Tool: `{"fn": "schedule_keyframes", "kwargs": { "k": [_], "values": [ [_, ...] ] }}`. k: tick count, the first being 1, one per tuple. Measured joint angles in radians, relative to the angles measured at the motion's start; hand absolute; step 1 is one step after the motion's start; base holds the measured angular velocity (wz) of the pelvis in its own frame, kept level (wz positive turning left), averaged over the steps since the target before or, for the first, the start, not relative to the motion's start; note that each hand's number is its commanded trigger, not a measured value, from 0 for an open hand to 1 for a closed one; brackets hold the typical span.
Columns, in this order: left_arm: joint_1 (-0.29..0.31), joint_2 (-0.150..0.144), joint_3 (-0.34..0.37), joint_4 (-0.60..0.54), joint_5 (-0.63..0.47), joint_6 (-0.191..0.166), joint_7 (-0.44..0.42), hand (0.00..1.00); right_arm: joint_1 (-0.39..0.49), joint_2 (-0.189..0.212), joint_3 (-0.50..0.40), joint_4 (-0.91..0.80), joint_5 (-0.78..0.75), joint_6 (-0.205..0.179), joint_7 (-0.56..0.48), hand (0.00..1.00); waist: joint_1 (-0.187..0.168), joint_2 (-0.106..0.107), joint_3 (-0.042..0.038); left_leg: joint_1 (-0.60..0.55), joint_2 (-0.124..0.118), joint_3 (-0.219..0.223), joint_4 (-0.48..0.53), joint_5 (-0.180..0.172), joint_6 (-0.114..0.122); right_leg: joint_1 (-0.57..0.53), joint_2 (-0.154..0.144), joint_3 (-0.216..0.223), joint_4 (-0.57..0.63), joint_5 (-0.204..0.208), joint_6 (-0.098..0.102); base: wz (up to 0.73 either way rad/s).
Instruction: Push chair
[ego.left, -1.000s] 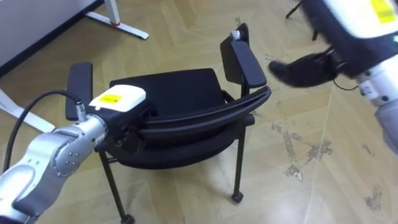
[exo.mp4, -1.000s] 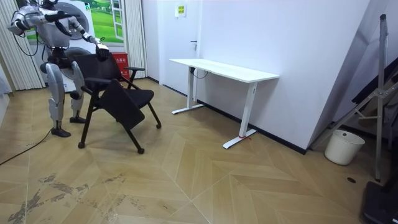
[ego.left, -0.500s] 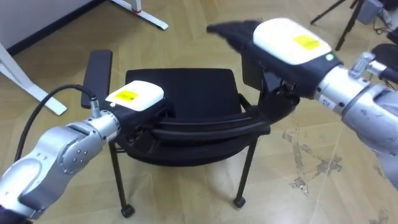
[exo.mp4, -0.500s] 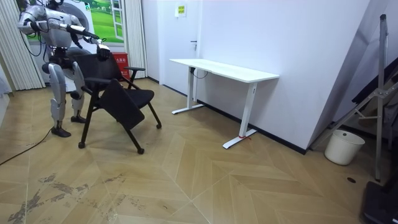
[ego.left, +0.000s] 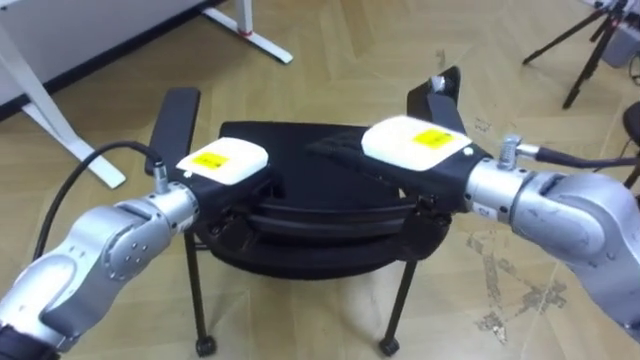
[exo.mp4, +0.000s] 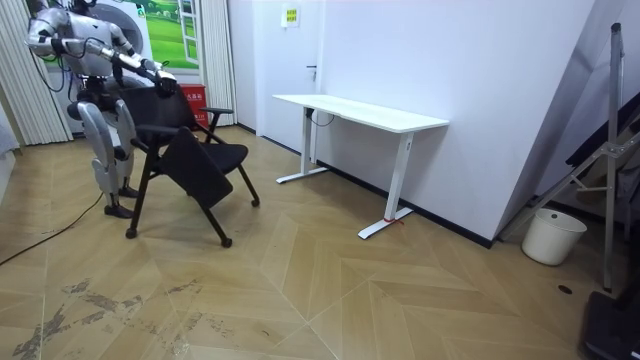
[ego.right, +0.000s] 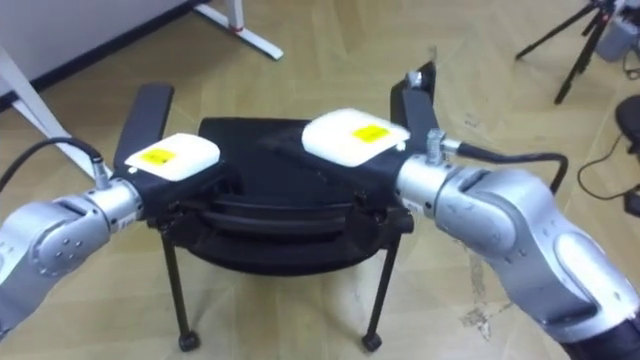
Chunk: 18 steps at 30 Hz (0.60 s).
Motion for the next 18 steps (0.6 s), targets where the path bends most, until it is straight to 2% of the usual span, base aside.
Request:
{"fn": "schedule_keyframes", "kwargs": {
  "k": [4,8,11,13,15,18],
  "values": [
    [0.0,-0.021,0.0,0.001,0.005,0.011,-0.014,1.0,0.009,0.0,-0.001,0.051,-0.036,0.018,0.036,0.0,0.008,0.0,-0.0004,-0.011,-0.009,-0.003,0.02,0.0,0.0,-0.001,-0.011,-0.006,0.005,-0.003,0.005,0.07],
    [0.0,-0.03,0.0,0.0,0.007,0.003,-0.017,1.0,0.016,0.002,-0.003,0.113,-0.035,0.022,0.036,0.0,0.012,0.003,-0.0015,-0.028,-0.01,-0.008,0.039,0.0,0.0,-0.001,-0.013,-0.012,0.0,-0.003,0.005,0.1],
    [0.001,-0.036,0.0,0.001,0.006,0.0,-0.025,1.0,0.052,0.011,-0.024,0.184,-0.045,0.02,0.033,0.0,0.012,0.02,-0.0017,-0.028,-0.007,-0.012,0.047,0.0,0.0,0.01,-0.014,-0.026,-0.003,-0.003,0.004,0.09],
    [0.008,-0.037,0.0,0.002,0.0,-0.002,-0.019,1.0,0.061,0.012,-0.03,0.22,-0.065,0.019,0.01,0.0,0.011,0.042,-0.002,-0.028,-0.005,-0.01,0.046,0.0,0.0,0.011,-0.013,-0.03,-0.003,-0.003,0.004,0.0],
    [0.016,-0.037,-0.004,0.002,-0.002,-0.002,-0.008,1.0,0.072,0.012,-0.036,0.229,-0.065,0.014,-0.019,0.0,0.01,0.051,-0.0023,-0.024,-0.003,-0.004,0.046,0.0,0.0,0.014,-0.012,-0.032,-0.003,-0.003,0.003,0.0],
    [0.016,-0.038,-0.008,0.002,-0.002,-0.001,-0.004,1.0,0.093,0.026,-0.064,0.25,-0.071,0.006,-0.054,0.0,0.01,0.054,-0.0023,-0.023,-0.002,-0.001,0.045,0.0,0.0,0.014,-0.011,-0.032,-0.003,-0.003,0.003,0.0]
  ]
}}
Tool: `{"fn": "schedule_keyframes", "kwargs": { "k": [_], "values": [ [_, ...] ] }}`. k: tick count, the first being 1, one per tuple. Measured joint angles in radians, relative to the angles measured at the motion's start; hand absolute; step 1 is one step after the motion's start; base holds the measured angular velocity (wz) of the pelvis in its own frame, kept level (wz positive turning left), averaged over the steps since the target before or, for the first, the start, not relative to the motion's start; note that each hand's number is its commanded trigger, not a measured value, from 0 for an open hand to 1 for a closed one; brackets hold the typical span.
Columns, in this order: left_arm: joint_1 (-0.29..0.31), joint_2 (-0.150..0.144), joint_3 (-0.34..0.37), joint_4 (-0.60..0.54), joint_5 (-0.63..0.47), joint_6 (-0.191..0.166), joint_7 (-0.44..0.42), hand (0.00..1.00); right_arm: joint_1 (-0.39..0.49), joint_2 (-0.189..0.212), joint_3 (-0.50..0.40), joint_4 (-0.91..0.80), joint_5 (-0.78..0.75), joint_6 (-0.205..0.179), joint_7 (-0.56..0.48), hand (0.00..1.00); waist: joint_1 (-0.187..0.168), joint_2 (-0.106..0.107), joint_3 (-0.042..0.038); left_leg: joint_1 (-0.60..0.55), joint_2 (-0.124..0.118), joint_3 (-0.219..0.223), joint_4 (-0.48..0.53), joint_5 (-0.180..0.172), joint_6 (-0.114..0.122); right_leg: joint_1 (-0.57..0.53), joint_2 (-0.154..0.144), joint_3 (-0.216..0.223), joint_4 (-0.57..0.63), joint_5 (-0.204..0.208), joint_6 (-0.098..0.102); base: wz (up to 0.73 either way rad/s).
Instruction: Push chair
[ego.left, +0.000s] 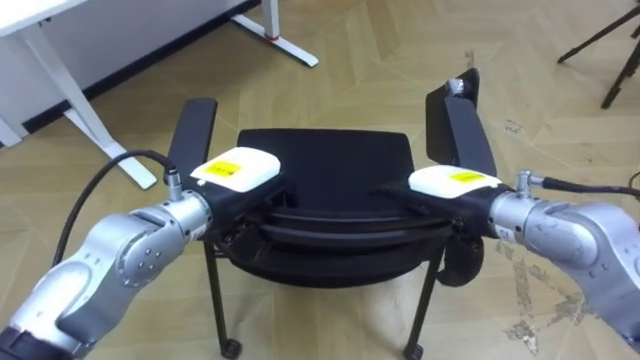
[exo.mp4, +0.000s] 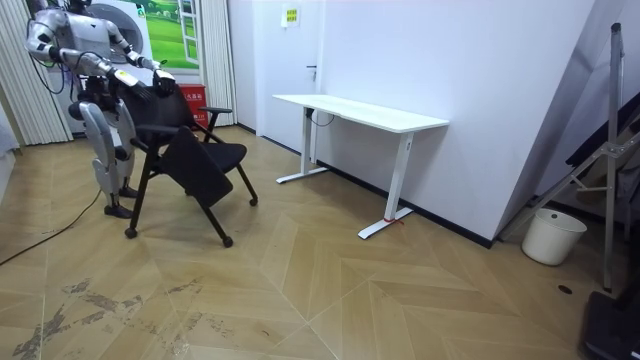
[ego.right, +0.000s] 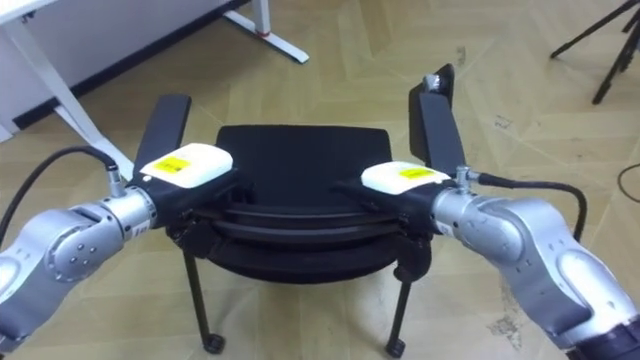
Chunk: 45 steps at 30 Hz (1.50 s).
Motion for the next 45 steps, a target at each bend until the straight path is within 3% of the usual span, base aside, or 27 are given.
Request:
{"fn": "schedule_keyframes", "kwargs": {
  "k": [8,14,18,22,29,35,39,45],
  "values": [
    [0.0,0.0,-0.002,0.0,0.001,-0.001,-0.001,1.0,0.039,0.014,-0.05,0.03,-0.001,-0.011,-0.076,0.0,-0.004,0.0,-0.0008,-0.008,-0.005,0.001,0.007,0.0,0.0,-0.002,-0.005,0.0,-0.001,-0.003,0.0,0.0],
    [0.003,0.0,-0.002,0.0,0.001,-0.001,-0.012,1.0,0.07,0.047,-0.112,0.075,-0.011,-0.023,-0.143,0.0,0.001,0.007,-0.009,-0.005,-0.004,0.0,0.008,0.0,0.0,-0.001,-0.003,-0.001,-0.001,-0.003,-0.001,-0.01],
    [0.015,-0.005,-0.002,-0.001,0.006,0.001,-0.02,1.0,0.094,0.071,-0.127,0.107,-0.011,-0.052,-0.182,0.0,0.004,0.01,-0.0111,0.012,0.002,0.0,0.006,0.0,0.0,0.015,0.001,-0.003,-0.001,-0.002,-0.002,0.0],
    [0.042,-0.028,-0.002,-0.006,0.011,0.009,-0.03,1.0,0.132,0.118,-0.174,0.124,-0.01,-0.064,-0.218,0.0,0.001,0.025,-0.025,0.028,0.005,-0.001,0.0,0.0,0.0,0.038,0.003,-0.017,-0.019,-0.002,-0.002,0.03],
    [0.042,-0.037,-0.002,-0.012,0.011,0.014,-0.038,1.0,0.143,0.151,-0.239,0.161,-0.021,-0.064,-0.251,0.0,0.003,0.034,-0.023,0.025,0.006,-0.002,-0.002,0.0,0.0,0.037,0.003,-0.027,-0.02,-0.002,-0.003,0.02],
    [0.042,-0.028,0.003,-0.044,0.011,0.013,-0.081,1.0,0.146,0.148,-0.279,0.196,-0.064,-0.028,-0.247,0.0,0.023,0.034,-0.023,0.021,0.004,0.0,-0.001,0.0,0.0,0.036,0.003,-0.025,-0.031,-0.002,-0.006,-0.02],
    [0.042,0.006,0.006,-0.07,0.007,0.005,-0.103,1.0,0.146,0.148,-0.279,0.194,-0.106,-0.037,-0.238,0.0,0.029,0.031,-0.0212,0.02,0.007,-0.001,0.0,0.0,0.0,0.036,0.006,-0.026,-0.033,-0.002,-0.007,-0.02],
    [0.041,0.02,0.022,-0.073,0.006,-0.009,-0.112,1.0,0.146,0.148,-0.275,0.194,-0.123,-0.042,-0.238,0.0,0.031,0.025,-0.0162,0.021,0.005,-0.004,-0.003,0.0,0.0,0.036,0.005,-0.025,-0.033,-0.002,-0.006,-0.01]
  ]
}}
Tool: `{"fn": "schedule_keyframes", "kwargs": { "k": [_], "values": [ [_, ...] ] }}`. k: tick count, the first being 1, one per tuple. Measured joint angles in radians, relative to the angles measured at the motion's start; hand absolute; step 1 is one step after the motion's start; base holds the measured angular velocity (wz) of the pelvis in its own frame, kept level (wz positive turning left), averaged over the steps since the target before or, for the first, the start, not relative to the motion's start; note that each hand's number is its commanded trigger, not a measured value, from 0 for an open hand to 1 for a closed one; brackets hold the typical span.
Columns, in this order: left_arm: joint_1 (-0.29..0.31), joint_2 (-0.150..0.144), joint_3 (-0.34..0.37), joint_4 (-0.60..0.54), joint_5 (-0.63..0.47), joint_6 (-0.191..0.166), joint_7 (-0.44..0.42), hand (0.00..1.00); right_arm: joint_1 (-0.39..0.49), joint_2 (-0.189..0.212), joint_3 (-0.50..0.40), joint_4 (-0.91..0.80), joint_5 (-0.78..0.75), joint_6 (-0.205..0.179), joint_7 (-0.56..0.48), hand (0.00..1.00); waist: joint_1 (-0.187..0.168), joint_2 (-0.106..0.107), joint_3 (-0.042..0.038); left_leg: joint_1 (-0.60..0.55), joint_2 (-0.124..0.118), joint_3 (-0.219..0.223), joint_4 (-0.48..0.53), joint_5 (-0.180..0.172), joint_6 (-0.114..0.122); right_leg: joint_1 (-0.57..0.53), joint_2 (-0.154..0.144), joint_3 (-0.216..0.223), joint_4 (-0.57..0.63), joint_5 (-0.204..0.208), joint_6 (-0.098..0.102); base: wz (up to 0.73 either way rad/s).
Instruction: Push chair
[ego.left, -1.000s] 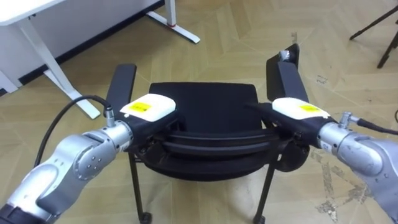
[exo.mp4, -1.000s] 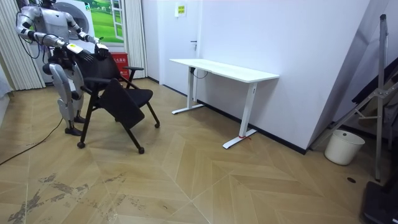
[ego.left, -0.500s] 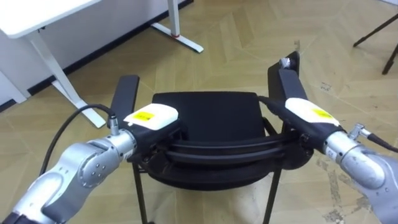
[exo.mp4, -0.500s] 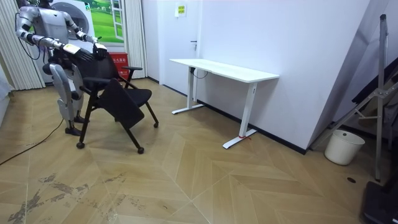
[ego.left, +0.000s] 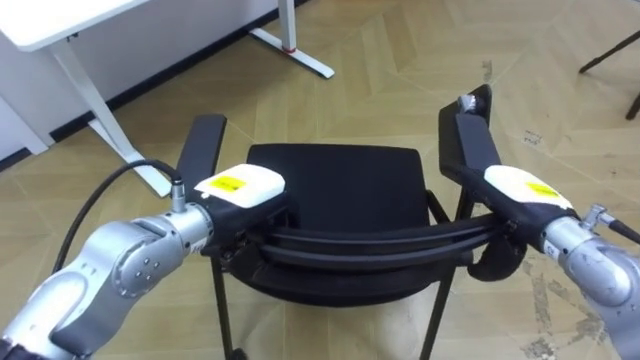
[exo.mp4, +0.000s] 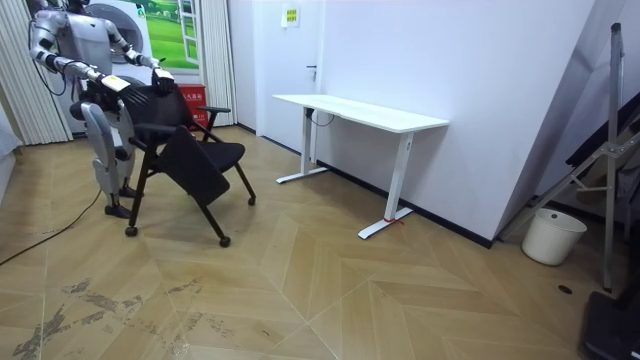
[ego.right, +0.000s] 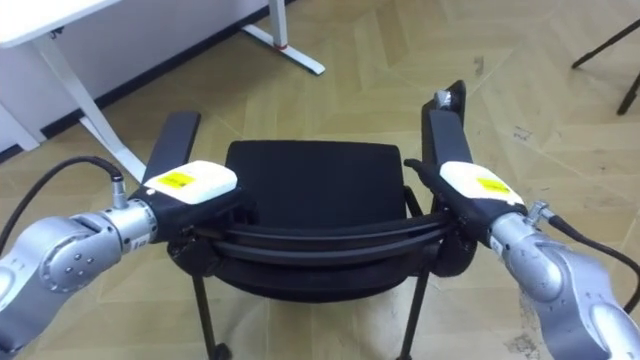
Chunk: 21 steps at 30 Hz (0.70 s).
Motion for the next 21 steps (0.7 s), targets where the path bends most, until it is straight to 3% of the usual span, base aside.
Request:
{"fn": "schedule_keyframes", "kwargs": {
  "k": [4,8,10,16,21],
  "values": [
    [-0.001,0.022,0.003,-0.021,-0.006,0.001,0.0,1.0,-0.001,-0.005,0.005,-0.021,-0.044,0.002,-0.002,0.0,0.0,-0.004,0.0053,-0.014,0.0,-0.002,-0.001,0.0,0.0,-0.012,0.0,-0.001,-0.002,0.0,0.0,0.0],
    [-0.007,0.026,0.005,-0.026,-0.006,-0.001,0.002,1.0,-0.001,-0.028,0.022,-0.038,-0.085,0.004,-0.011,0.0,-0.002,-0.005,0.0074,-0.027,-0.001,-0.004,0.005,0.0,0.0,-0.019,-0.002,-0.004,-0.001,-0.001,0.001,0.05],
    [-0.018,0.03,0.005,-0.026,-0.006,-0.008,0.002,1.0,-0.003,-0.039,0.028,-0.045,-0.109,0.004,-0.013,0.0,-0.001,-0.011,0.015,-0.029,-0.001,-0.005,0.005,0.0,0.0,-0.019,-0.002,-0.005,-0.001,-0.003,0.001,0.07],
    [-0.022,0.031,0.005,-0.026,-0.005,-0.013,0.002,1.0,-0.009,-0.041,0.033,-0.047,-0.165,0.004,-0.013,0.0,0.0,-0.014,0.0165,-0.03,-0.003,-0.006,0.005,0.0,0.0,-0.02,-0.005,-0.006,-0.001,-0.004,0.003,0.01],
    [-0.031,0.031,0.005,-0.017,-0.006,-0.018,0.003,1.0,-0.023,-0.08,0.089,-0.072,-0.228,0.015,-0.014,0.0,0.01,-0.018,0.0181,-0.028,-0.003,-0.005,0.003,0.0,0.0,-0.02,-0.004,-0.005,0.001,-0.004,0.003,-0.02]
  ]
}}
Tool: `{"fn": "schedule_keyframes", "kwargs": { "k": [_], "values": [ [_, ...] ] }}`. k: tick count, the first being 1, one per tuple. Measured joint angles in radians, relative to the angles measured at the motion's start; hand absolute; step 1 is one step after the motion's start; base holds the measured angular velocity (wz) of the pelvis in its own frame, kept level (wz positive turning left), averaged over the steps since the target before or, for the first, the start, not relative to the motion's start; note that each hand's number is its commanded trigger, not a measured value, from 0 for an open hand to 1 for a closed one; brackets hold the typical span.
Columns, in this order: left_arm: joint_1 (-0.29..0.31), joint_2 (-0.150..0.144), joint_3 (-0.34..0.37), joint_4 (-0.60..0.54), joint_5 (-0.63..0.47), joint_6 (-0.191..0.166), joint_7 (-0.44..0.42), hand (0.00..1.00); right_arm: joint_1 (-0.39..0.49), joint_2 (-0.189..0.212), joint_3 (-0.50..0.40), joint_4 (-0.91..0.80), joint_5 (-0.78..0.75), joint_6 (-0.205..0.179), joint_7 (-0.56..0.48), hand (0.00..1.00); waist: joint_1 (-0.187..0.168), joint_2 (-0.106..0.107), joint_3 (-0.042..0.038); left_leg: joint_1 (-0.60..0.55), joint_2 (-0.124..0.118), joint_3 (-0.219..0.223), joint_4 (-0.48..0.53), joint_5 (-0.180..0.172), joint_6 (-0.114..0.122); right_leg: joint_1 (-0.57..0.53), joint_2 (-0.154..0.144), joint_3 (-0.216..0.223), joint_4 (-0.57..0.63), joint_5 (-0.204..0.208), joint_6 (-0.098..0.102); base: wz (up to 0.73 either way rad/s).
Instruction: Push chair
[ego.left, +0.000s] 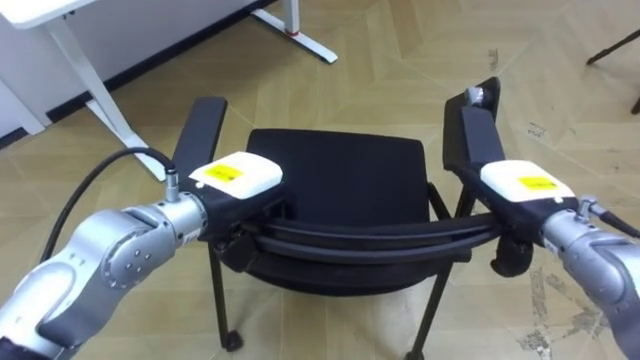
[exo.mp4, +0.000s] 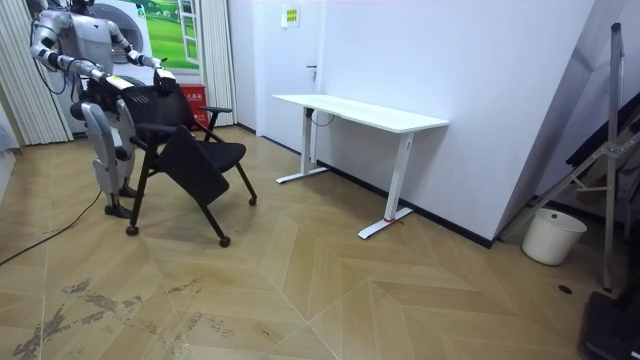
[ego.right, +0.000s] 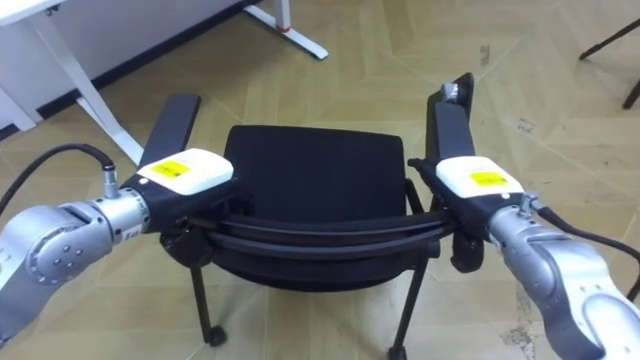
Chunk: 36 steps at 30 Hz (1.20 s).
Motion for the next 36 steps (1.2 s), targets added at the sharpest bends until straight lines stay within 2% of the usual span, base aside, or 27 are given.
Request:
{"fn": "schedule_keyframes", "kwargs": {
  "k": [2,5,6,7,8,9,10,15,21,28,36],
  "values": [
    [-0.008,0.001,0.0,0.007,0.0,-0.001,0.0,1.0,-0.009,-0.005,0.018,0.0,-0.006,0.012,-0.001,0.0,0.001,-0.003,0.0022,0.0,0.001,0.0,-0.001,0.0,0.0,0.0,0.0,-0.001,0.001,0.0,0.0,0.0],
    [-0.035,0.003,-0.012,0.03,-0.01,-0.001,0.0,1.0,-0.034,-0.053,0.085,-0.009,-0.007,0.034,0.002,0.0,0.005,-0.008,0.0037,-0.001,0.0,0.0,-0.001,0.0,0.0,-0.001,0.0,-0.002,0.001,0.001,-0.001,0.01],
    [-0.057,0.003,-0.025,0.043,-0.015,-0.002,0.0,1.0,-0.038,-0.08,0.114,-0.027,-0.006,0.038,0.007,0.0,0.014,-0.01,0.0046,-0.004,0.0,0.001,-0.001,0.0,0.0,-0.004,0.0,0.0,0.002,0.0,0.0,0.0],
    [-0.069,0.004,-0.029,0.047,-0.015,-0.001,0.001,1.0,-0.038,-0.099,0.135,-0.055,-0.006,0.042,0.015,0.21,0.019,-0.011,0.004,-0.014,0.0,0.002,-0.001,0.0,0.0,-0.017,0.0,0.002,0.007,0.0,-0.001,0.0],
    [-0.072,0.005,-0.029,0.047,-0.015,-0.001,0.002,1.0,-0.038,-0.103,0.144,-0.07,-0.007,0.048,0.018,0.78,0.021,-0.011,0.0041,-0.018,0.0,0.003,0.0,0.0,0.0,-0.023,0.0,0.002,0.01,0.0,-0.001,-0.05],
    [-0.075,0.007,-0.029,0.047,-0.015,0.002,0.004,1.0,-0.038,-0.109,0.158,-0.099,-0.007,0.058,0.028,0.96,0.023,-0.011,0.0041,-0.021,0.0,0.004,-0.002,0.0,0.0,-0.032,0.0,0.004,0.016,0.0,-0.001,-0.05],
    [-0.075,0.008,-0.029,0.047,-0.015,0.005,0.008,1.0,-0.038,-0.109,0.173,-0.129,-0.005,0.06,0.043,1.0,0.025,-0.011,0.004,-0.022,0.0,0.003,-0.002,0.0,0.0,-0.033,0.0,0.005,0.016,0.0,-0.001,-0.05],
    [-0.079,0.008,-0.036,0.047,-0.017,0.003,0.015,1.0,-0.039,-0.11,0.234,-0.221,0.008,0.051,0.07,1.0,0.022,-0.013,0.0029,-0.026,-0.001,0.003,-0.001,0.0,0.0,-0.034,-0.002,0.002,0.016,-0.001,0.0,0.02],
    [-0.08,0.019,-0.036,0.047,-0.021,0.004,0.024,1.0,-0.038,-0.11,0.235,-0.227,0.033,0.06,0.072,1.0,0.02,-0.015,0.002,-0.027,-0.001,0.001,0.001,0.0,0.0,-0.035,-0.002,0.002,0.017,-0.002,0.0,0.0],
    [-0.087,0.039,-0.038,0.047,-0.022,0.007,0.04,1.0,-0.039,-0.116,0.237,-0.226,0.007,0.022,0.032,1.0,0.02,-0.015,0.0015,-0.038,-0.001,0.001,0.002,0.0,0.0,-0.053,-0.003,0.002,0.033,-0.005,-0.002,0.0],
    [-0.089,0.044,-0.038,0.047,-0.021,0.011,0.043,1.0,-0.039,-0.121,0.24,-0.224,-0.017,0.006,0.003,1.0,0.023,-0.016,0.0009,-0.037,-0.001,0.001,0.002,0.0,0.0,-0.053,-0.003,0.002,0.033,-0.007,-0.002,0.0]
  ]
}}
